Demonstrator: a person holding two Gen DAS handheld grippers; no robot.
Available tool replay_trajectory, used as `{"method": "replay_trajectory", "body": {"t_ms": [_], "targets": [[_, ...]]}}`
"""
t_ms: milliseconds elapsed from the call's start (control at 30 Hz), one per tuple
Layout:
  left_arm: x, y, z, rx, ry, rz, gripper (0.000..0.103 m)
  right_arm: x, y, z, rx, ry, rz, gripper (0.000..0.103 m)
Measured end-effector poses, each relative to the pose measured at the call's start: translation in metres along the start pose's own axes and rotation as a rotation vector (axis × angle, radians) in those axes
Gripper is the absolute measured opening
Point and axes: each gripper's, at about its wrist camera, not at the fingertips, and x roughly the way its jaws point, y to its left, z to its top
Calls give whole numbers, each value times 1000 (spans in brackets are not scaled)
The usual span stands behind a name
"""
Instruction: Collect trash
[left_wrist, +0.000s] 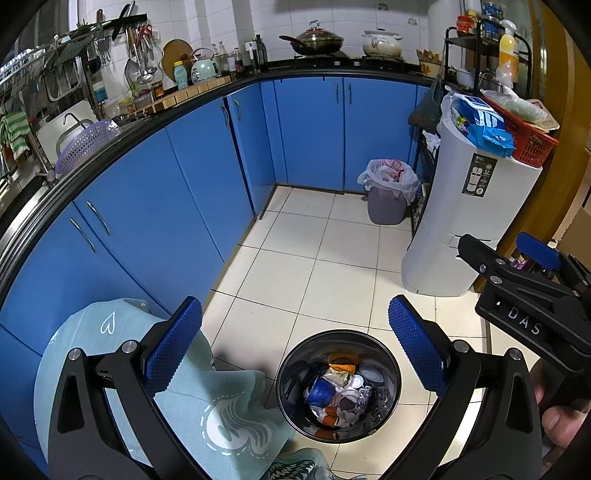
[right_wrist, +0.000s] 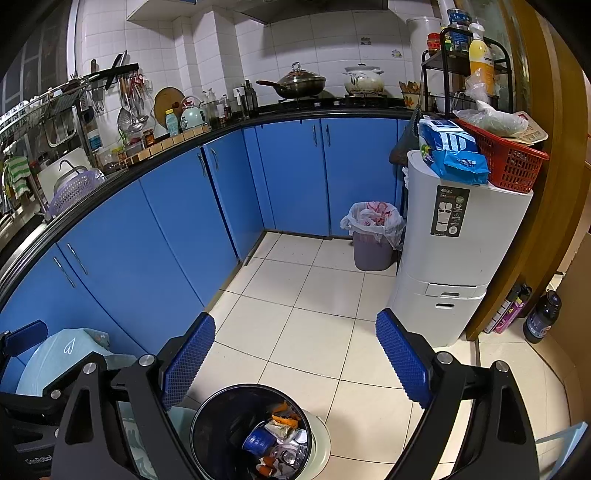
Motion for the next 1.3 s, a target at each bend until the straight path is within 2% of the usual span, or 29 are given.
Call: {"method": "replay_trajectory", "body": {"t_ms": [1300], "targets": [[0,-2,0,0,-2,2,99,-1,1,-1,2,-2,1,87]]}}
